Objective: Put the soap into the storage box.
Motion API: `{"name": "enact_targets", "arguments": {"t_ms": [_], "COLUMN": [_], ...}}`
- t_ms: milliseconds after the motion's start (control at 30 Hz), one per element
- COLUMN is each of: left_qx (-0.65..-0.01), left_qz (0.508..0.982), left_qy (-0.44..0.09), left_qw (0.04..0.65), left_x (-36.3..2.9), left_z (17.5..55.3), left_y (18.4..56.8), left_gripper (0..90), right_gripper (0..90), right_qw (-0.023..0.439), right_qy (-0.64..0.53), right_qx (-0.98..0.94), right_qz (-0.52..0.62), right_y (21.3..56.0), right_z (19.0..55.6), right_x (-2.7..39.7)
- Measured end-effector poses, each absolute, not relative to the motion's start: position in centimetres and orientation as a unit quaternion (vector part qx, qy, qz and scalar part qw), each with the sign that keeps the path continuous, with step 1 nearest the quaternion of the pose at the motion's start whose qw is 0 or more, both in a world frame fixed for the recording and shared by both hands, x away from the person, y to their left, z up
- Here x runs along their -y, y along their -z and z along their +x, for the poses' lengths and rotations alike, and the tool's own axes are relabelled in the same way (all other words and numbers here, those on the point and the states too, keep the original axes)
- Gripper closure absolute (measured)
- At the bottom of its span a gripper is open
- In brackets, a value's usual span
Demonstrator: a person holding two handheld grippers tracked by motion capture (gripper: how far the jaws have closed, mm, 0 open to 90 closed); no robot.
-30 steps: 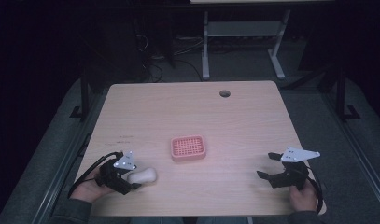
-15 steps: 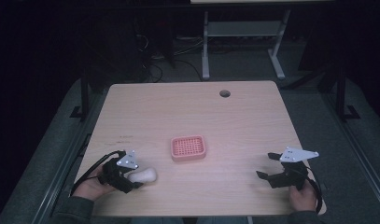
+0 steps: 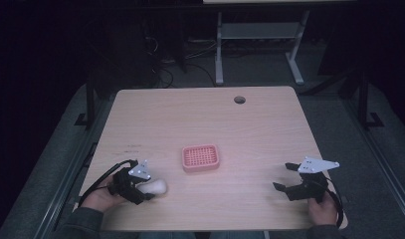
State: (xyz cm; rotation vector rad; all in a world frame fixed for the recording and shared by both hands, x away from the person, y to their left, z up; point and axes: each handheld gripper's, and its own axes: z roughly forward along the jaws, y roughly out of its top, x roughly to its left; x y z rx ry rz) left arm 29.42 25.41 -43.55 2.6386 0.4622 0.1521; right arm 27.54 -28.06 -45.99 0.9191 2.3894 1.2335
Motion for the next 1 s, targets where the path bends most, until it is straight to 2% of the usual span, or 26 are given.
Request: {"name": "enact_targets", "arguments": {"t_ms": [433, 1000], "left_qx": [-0.164, -0.167], "left_qz": [0.961, 0.961], "left_qy": [-0.041, -0.029], "left_qw": [0.219, 0.217], "left_x": [-25.02, -25.03], "left_z": [29.84, 30.02], "left_y": [44.00, 44.31], "left_gripper": [42.3, 46.5], "right_gripper": [13.5, 13.5], "right_qw": [0.150, 0.150], "right_qy": [-0.429, -0.429], "right_qx": [-0.832, -0.832], "right_qz": [0.319, 0.319], "right_y": [45.97, 45.98], "right_z": [27.53, 27.53], "right_x": [27.99, 27.98]}}
